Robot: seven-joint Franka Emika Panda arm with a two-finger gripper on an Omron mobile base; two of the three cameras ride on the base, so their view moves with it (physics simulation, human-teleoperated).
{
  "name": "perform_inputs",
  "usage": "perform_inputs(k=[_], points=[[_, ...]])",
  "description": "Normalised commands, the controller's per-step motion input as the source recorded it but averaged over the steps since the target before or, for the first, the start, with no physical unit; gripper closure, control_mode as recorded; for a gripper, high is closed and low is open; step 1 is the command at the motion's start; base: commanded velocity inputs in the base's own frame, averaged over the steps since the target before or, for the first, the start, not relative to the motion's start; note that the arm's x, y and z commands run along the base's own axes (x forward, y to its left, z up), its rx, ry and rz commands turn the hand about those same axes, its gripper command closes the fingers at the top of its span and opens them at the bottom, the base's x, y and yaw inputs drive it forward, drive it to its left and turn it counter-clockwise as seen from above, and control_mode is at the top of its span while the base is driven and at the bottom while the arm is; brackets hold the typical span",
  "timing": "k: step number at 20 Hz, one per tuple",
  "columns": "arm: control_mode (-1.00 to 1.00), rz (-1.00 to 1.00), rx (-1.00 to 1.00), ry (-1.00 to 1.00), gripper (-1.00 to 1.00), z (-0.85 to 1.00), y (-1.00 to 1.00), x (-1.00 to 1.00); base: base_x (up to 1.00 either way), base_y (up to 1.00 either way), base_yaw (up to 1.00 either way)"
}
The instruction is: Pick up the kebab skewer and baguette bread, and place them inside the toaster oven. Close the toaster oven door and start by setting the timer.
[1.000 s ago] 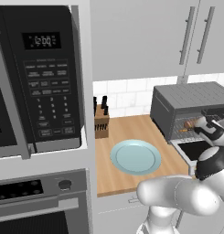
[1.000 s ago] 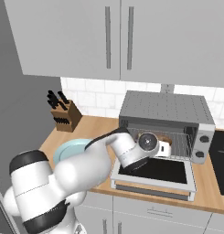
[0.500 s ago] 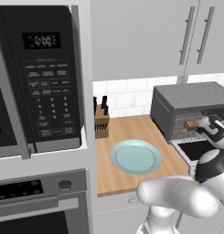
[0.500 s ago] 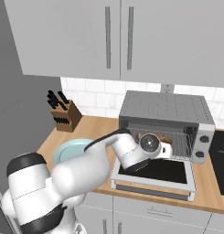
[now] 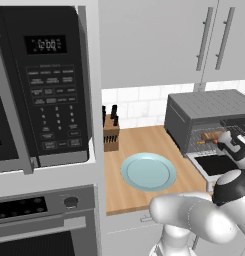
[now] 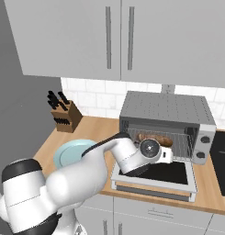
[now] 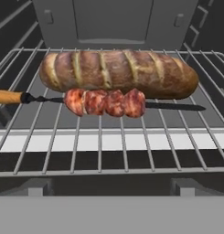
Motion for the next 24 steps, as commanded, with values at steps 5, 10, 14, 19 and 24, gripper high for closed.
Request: perform_inputs(k=[5, 10, 14, 19, 24], points=[[-1.00, 0.00, 0.00, 0.01, -1.00, 0.00, 0.00, 0.00, 0.00, 0.00, 0.00], [-1.00, 0.00, 0.00, 0.01, -1.00, 0.00, 0.00, 0.01, 0.00, 0.00, 0.00], [-1.00, 0.00, 0.00, 0.01, -1.00, 0.00, 0.00, 0.09, 0.00, 0.00, 0.00], [-1.00, 0.00, 0.00, 0.00, -1.00, 0.00, 0.00, 0.20, 0.00, 0.00, 0.00], [-1.00, 0.00, 0.00, 0.03, -1.00, -0.10, 0.00, 0.02, 0.00, 0.00, 0.00]])
